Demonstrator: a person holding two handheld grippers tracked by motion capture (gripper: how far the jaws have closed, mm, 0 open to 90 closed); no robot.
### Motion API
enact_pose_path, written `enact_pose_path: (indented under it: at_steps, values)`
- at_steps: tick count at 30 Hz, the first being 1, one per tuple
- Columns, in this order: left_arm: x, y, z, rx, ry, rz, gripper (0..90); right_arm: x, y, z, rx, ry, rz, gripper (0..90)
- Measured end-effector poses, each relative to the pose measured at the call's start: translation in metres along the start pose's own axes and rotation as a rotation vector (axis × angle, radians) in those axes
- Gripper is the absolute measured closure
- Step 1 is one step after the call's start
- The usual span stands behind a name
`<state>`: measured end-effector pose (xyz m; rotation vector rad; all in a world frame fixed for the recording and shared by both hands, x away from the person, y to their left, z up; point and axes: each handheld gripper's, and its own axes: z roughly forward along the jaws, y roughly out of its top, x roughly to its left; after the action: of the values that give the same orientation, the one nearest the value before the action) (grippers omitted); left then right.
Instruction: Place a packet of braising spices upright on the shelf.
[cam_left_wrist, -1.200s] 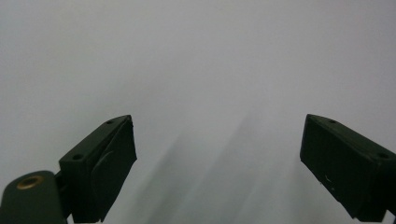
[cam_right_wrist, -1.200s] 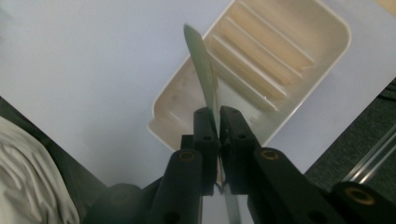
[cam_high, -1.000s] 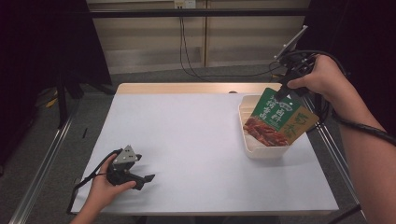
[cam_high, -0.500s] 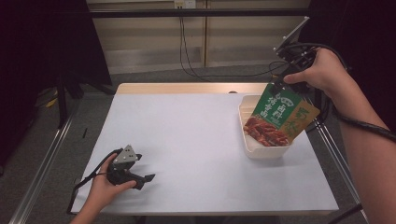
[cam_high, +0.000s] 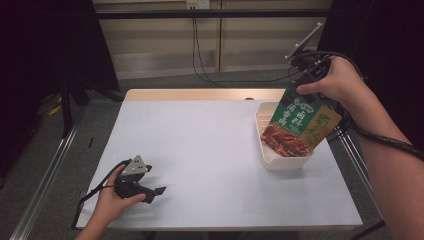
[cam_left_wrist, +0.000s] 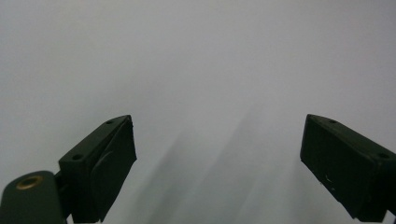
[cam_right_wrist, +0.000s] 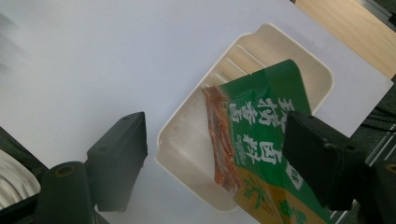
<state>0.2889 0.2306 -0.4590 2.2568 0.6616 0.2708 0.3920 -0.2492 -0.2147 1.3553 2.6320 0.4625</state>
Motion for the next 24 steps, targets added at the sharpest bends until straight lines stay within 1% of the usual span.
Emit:
enact_pose_path:
  at_steps: [4, 6, 7, 8, 10, 11, 12, 13, 15, 17, 21, 22, 24]
  values:
    - [0.000, 0.000, 0.000, -0.002, 0.003, 0.000, 10.2, 0.003, 0.001, 0.003, 0.007, 0.001, -0.009, 21.4]
    - [0.000, 0.000, 0.000, -0.001, 0.001, 0.000, 10.2, 0.004, 0.002, 0.003, 0.000, 0.007, -0.003, 21.3]
    - [0.000, 0.000, -0.001, 0.001, 0.010, 0.009, 10.2, 0.005, 0.002, 0.005, 0.002, 0.012, -0.005, 20.9]
    - [0.000, 0.000, -0.001, 0.001, 0.010, 0.009, 10.2, 0.005, 0.002, 0.007, -0.005, 0.028, -0.001, 20.8]
    - [0.000, 0.000, -0.001, 0.004, 0.019, 0.009, 10.2, 0.006, 0.002, 0.008, 0.001, 0.030, -0.001, 20.7]
    - [0.000, 0.001, -0.002, 0.005, 0.019, 0.009, 10.2, 0.008, 0.003, 0.012, 0.001, 0.038, -0.002, 20.1]
    - [0.000, 0.001, -0.002, 0.005, 0.019, 0.009, 10.2, 0.008, 0.003, 0.012, 0.001, 0.038, -0.002, 20.1]
    - [0.000, 0.001, -0.002, 0.005, 0.021, 0.010, 10.1, 0.010, 0.003, 0.016, 0.001, 0.042, -0.014, 20.0]
    - [0.000, 0.001, -0.002, 0.006, 0.021, 0.010, 10.1, 0.013, 0.003, 0.019, -0.002, 0.058, -0.017, 20.0]
    - [0.000, 0.001, -0.002, 0.007, 0.021, 0.010, 10.0, 0.015, 0.003, 0.022, 0.000, 0.058, -0.022, 20.0]
    - [0.000, 0.001, -0.002, 0.008, 0.021, 0.011, 9.9, 0.022, 0.003, 0.033, 0.007, 0.071, -0.032, 19.8]
    - [0.000, 0.001, -0.002, 0.008, 0.021, 0.011, 9.9, 0.022, 0.003, 0.033, 0.007, 0.071, -0.032, 19.8]
    - [0.000, 0.001, -0.002, 0.007, 0.021, 0.010, 9.9, 0.028, 0.003, 0.040, 0.015, 0.080, -0.048, 19.5]
